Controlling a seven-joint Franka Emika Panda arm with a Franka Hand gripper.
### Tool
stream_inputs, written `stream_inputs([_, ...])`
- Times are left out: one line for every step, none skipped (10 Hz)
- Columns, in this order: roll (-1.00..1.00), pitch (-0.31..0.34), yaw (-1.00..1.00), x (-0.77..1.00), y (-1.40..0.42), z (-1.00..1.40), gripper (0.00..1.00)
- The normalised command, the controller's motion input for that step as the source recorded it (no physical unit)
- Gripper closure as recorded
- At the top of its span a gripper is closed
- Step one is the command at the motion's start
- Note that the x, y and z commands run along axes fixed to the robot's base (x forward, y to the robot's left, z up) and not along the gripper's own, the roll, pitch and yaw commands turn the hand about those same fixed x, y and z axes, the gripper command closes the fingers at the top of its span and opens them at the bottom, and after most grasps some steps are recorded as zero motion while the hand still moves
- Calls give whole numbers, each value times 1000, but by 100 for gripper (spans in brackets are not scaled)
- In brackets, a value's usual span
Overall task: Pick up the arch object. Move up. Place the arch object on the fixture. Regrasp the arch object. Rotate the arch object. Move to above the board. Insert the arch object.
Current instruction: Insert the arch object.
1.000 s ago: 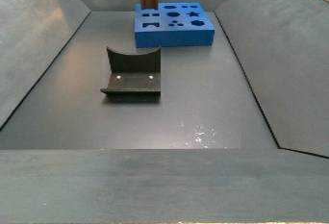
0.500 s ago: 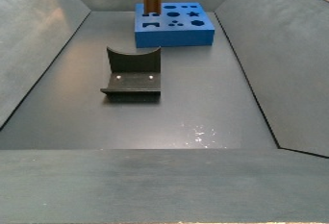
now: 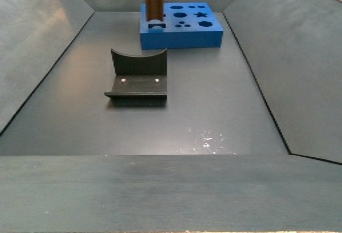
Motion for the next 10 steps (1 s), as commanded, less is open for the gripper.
stream_inputs([3,0,0,0,0,-26,100])
stream_inputs([17,0,0,-366,0,-223,100])
stream_inputs([0,0,0,-51,0,-23,100])
stream_inputs([0,0,0,-37,0,-31,100])
stream_inputs([0,0,189,-214,89,-77,100])
stream_inputs([6,-6,343,-214,140,-91,100])
stream_inputs([0,-1,160,-31,0,0,100])
stream_inputs([0,0,0,23,-9,-17,100])
stream_inputs([0,0,0,69,-40,-60,100])
stream_inputs([0,0,0,63,-40,-89,100])
